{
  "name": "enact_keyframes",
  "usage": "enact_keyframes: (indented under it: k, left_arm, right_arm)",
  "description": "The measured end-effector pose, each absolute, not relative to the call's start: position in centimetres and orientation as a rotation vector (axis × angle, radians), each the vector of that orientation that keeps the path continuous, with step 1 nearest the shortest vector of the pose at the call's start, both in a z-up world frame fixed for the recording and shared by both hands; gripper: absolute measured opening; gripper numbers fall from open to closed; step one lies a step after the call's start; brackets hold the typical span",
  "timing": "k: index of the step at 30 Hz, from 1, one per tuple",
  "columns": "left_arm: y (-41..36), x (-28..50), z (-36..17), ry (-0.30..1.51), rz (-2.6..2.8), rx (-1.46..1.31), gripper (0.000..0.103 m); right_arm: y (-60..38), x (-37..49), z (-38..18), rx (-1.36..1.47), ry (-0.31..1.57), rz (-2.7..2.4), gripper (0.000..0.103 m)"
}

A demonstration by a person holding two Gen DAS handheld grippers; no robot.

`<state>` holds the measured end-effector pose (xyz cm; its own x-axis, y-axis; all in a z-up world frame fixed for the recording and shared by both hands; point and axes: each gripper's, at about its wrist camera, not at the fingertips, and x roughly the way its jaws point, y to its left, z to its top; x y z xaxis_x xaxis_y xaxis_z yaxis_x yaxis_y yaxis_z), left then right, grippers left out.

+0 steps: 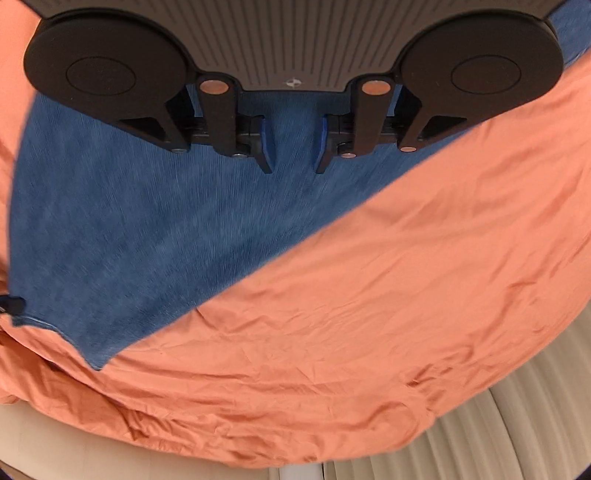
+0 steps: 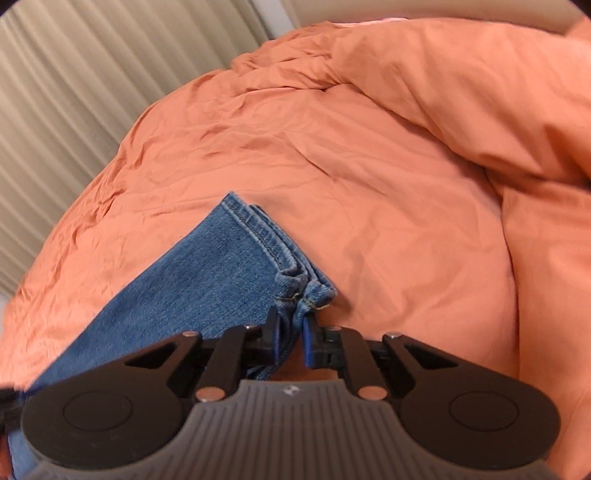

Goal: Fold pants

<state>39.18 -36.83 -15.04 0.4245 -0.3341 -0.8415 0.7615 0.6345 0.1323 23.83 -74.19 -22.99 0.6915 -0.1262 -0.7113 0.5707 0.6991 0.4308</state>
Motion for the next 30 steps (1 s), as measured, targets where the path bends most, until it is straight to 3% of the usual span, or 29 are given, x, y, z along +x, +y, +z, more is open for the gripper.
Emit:
enact_keyframes:
  k: [9,21,27,30]
  left_arm:
    - [-41.0,42.1,-17.5,0.896,-0.652,0.577,0.027]
    - [-40.1,34.3,-15.0,0.908,-0.721,0.714,0.026]
    - [-40.0,30.0,-15.1,0.968,-0.809,0.71,0.018]
    - [-40.3,28.7,-15.7,0.997,-0.821,0.712,0.002]
  right_arm:
    - [-73.9,24.0,-22.7,0.617,0.735,-0.403,0.007]
    - [-73.2,24.0,-19.7,0.581,0.721,-0.404,0.004]
    - [-72.3,24.0,-18.0,0.556,0.728,-0.419,0.003]
    - [-71.9,24.1,-16.7,0.54,0.724,-0.406,0.003]
